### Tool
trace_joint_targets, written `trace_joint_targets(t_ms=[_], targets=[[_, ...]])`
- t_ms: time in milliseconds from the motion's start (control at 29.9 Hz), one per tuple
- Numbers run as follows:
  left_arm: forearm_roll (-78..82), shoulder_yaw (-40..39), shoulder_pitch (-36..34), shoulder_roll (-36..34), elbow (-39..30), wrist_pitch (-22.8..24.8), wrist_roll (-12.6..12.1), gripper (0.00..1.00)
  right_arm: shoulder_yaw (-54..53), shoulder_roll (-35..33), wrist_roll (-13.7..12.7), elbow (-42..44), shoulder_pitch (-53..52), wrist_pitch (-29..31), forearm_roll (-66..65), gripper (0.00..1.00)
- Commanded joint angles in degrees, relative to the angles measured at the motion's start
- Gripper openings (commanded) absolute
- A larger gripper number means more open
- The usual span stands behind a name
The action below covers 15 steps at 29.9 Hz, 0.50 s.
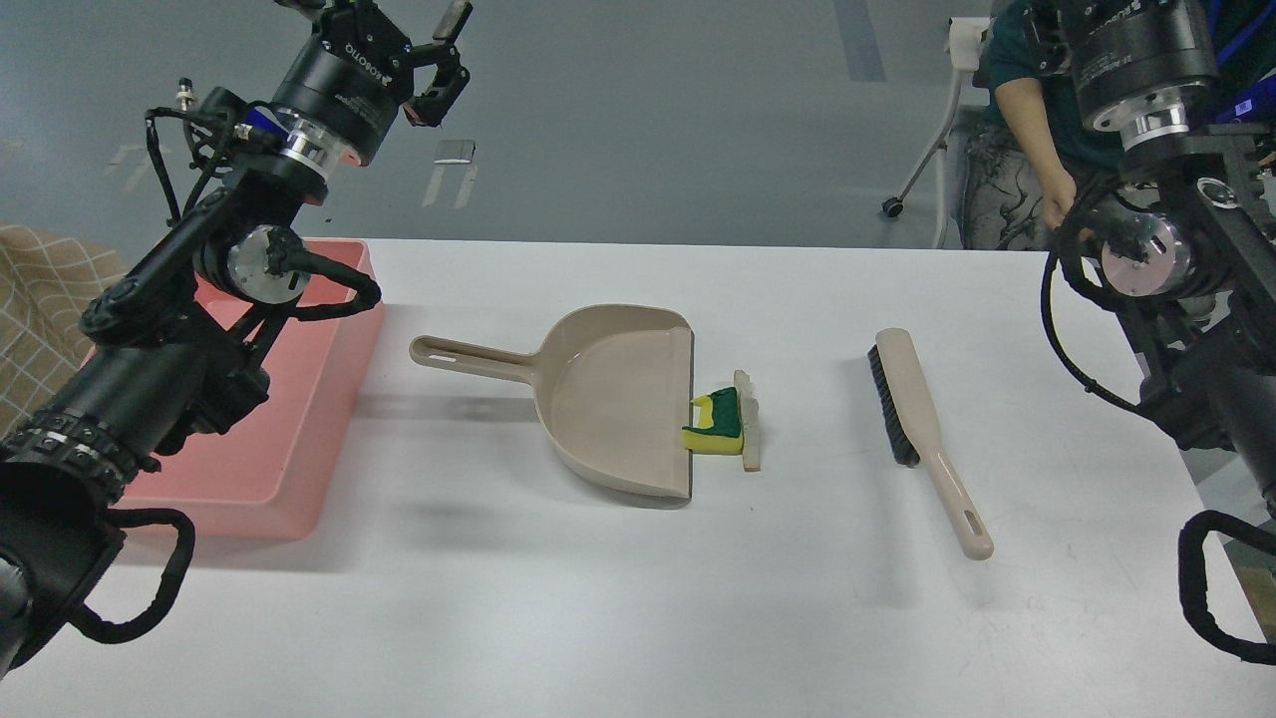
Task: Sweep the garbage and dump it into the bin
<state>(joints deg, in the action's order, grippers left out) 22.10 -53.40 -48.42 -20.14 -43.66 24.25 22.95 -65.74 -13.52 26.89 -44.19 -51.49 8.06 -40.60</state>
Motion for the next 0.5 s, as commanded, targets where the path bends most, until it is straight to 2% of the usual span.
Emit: trace_joint_targets(t_ms=[0, 468], targets=[[0.13, 1.79, -0.36, -0.26, 2.78, -0.08, -0.01, 0.98, 0.26, -0.10, 0.00, 2.08, -1.06, -0.06, 0.44, 1.00], [0.13, 4.09, -0.53, -3.60, 4.01, -0.25, -0.01, 0.98, 0.88, 0.16, -0.97, 3.94, -0.81, -0.85, 0.53, 1.00]])
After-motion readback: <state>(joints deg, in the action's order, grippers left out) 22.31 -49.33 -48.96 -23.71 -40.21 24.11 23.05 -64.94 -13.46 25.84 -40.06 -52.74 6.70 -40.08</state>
